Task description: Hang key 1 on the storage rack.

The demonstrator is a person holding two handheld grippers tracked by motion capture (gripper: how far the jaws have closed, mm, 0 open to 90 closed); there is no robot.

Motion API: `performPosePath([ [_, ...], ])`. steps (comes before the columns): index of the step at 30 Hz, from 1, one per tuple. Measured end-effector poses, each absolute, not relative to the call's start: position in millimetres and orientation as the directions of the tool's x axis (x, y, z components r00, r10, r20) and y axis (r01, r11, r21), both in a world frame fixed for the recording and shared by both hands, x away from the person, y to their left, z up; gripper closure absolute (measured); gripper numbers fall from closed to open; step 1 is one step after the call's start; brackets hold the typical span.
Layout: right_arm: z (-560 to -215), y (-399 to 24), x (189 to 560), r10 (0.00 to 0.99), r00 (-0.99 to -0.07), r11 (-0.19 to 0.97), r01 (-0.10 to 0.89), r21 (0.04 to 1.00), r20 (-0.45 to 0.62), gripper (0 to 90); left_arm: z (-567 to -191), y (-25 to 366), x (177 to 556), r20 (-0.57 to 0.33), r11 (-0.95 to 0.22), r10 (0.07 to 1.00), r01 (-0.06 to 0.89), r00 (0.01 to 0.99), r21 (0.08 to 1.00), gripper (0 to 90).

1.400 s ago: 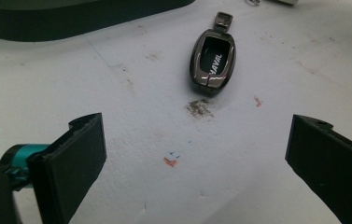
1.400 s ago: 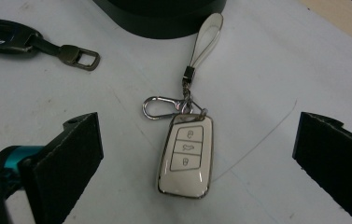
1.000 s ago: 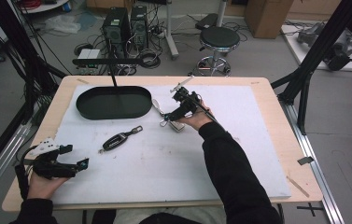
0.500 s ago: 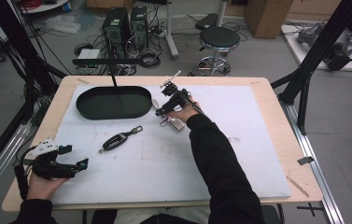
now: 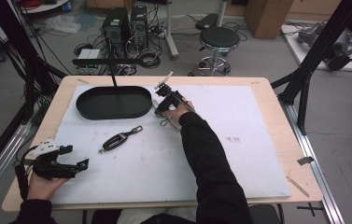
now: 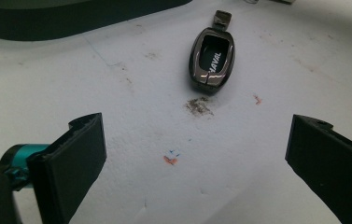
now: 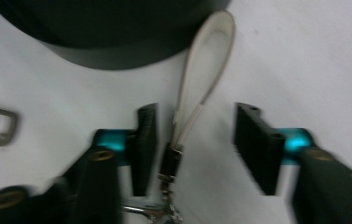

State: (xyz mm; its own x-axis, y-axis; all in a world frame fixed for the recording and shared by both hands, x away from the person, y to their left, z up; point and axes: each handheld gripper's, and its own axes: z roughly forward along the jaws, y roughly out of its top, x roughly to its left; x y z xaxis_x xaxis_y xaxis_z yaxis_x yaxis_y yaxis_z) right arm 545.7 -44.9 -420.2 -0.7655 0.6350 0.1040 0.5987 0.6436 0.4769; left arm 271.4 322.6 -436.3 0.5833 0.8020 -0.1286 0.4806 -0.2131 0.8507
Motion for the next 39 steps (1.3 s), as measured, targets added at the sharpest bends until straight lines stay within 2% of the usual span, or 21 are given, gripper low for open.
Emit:
performPosePath([
  [1, -421, -43, 545, 0.63, -0.771, 0.657, 0.596, 0.462, 0.098, 68.6, -436, 322, 271, -0.128, -0.213, 0.802, 0.48, 0.583, 0.851, 5.6],
  [2, -421, -43, 545, 0.63, -0.771, 0.657, 0.596, 0.462, 0.098, 68.6, -436, 323, 271, -0.129, -0.212, 0.802, 0.48, 0.583, 0.851, 5.6],
  [3, -421, -42, 544, 0.638, -0.765, 0.656, 0.597, 0.463, 0.083, 76.7, -436, 323, 271, -0.13, -0.211, 0.802, 0.48, 0.583, 0.851, 5.6],
  [4, -421, -42, 544, 0.638, -0.765, 0.656, 0.597, 0.463, 0.083, 76.7, -436, 323, 271, -0.127, -0.214, 0.802, 0.478, 0.584, 0.852, 5.6],
  [6, -420, -42, 544, 0.655, -0.752, 0.648, 0.609, 0.458, 0.073, 82.2, -436, 323, 271, -0.126, -0.215, 0.801, 0.477, 0.585, 0.852, 5.6],
  [12, -418, -50, 546, 0.674, -0.732, 0.622, 0.638, 0.453, 0.105, 83.2, -436, 323, 271, -0.128, -0.214, 0.8, 0.479, 0.587, 0.851, 5.6],
  [17, -407, -55, 545, 0.67, -0.733, 0.604, 0.627, 0.492, 0.113, 83.2, -436, 323, 271, -0.13, -0.211, 0.802, 0.481, 0.583, 0.851, 5.6],
  [21, -394, -61, 540, 0.656, -0.73, 0.563, 0.641, 0.522, 0.191, 83.1, -436, 323, 271, -0.129, -0.212, 0.801, 0.48, 0.584, 0.851, 5.6],
  [35, -333, -77, 525, 0.581, -0.775, 0.462, 0.566, 0.682, 0.25, 83.1, -437, 322, 272, -0.13, -0.216, 0.799, 0.483, 0.587, 0.849, 5.6],
  [39, -324, -76, 524, 0.575, -0.782, 0.462, 0.553, 0.694, 0.24, 83.1, -438, 321, 273, -0.131, -0.218, 0.797, 0.482, 0.59, 0.849, 5.6],
])
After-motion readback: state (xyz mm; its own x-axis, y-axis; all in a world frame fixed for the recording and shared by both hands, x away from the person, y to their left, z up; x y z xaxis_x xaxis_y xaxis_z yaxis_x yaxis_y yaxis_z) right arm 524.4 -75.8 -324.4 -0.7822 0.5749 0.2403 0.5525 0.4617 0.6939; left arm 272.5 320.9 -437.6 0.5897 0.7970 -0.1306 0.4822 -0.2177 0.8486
